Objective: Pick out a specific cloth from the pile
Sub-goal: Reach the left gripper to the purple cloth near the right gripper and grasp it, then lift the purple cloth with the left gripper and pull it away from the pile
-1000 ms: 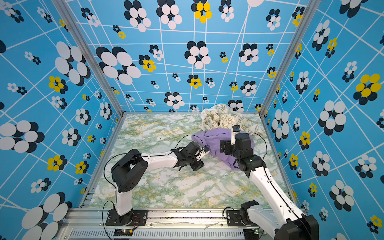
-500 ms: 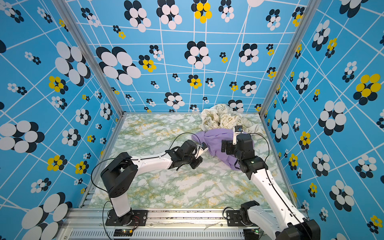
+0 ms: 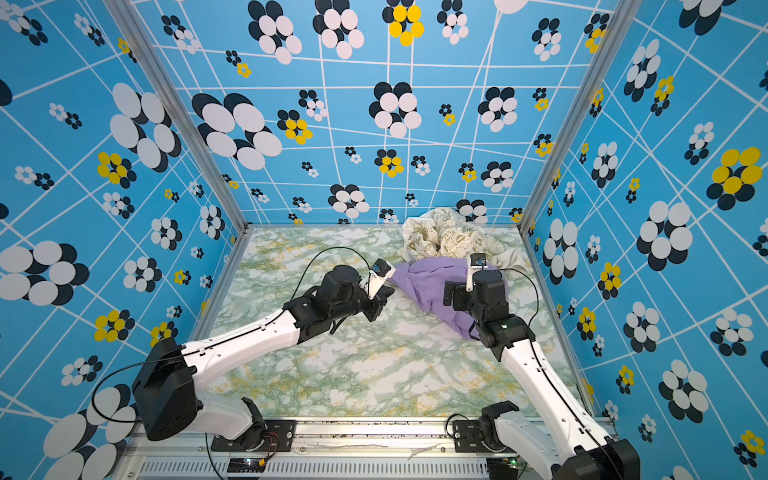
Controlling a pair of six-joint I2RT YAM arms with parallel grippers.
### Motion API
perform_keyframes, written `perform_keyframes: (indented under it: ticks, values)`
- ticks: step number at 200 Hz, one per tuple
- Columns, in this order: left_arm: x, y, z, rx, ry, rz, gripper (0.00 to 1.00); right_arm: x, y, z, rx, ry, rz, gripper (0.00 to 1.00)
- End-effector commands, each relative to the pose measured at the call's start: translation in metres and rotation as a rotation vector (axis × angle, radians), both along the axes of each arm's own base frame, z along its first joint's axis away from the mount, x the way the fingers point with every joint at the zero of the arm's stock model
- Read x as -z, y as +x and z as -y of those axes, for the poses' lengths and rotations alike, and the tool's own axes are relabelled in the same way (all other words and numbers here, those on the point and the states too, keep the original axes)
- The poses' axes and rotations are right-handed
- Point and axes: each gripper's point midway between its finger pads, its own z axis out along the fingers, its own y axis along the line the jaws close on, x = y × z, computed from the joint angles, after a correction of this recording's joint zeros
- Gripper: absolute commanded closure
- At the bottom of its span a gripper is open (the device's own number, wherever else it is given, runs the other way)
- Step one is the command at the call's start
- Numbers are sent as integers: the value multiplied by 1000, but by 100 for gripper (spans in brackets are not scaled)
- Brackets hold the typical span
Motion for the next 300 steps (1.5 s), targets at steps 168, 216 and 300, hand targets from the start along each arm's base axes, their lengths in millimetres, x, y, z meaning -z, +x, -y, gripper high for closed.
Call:
perform_keyframes:
  ticks: [168, 216, 300]
  values:
    - [107, 38, 75, 4, -24, -296, 1, -8, 0, 10, 47, -3, 28, 1]
    - [142, 66, 105, -54, -56, -388, 5, -19, -7, 14, 55, -10, 51, 1]
    - [119, 80, 82, -55, -196, -381, 100, -21, -17, 25, 82, -45, 69, 1]
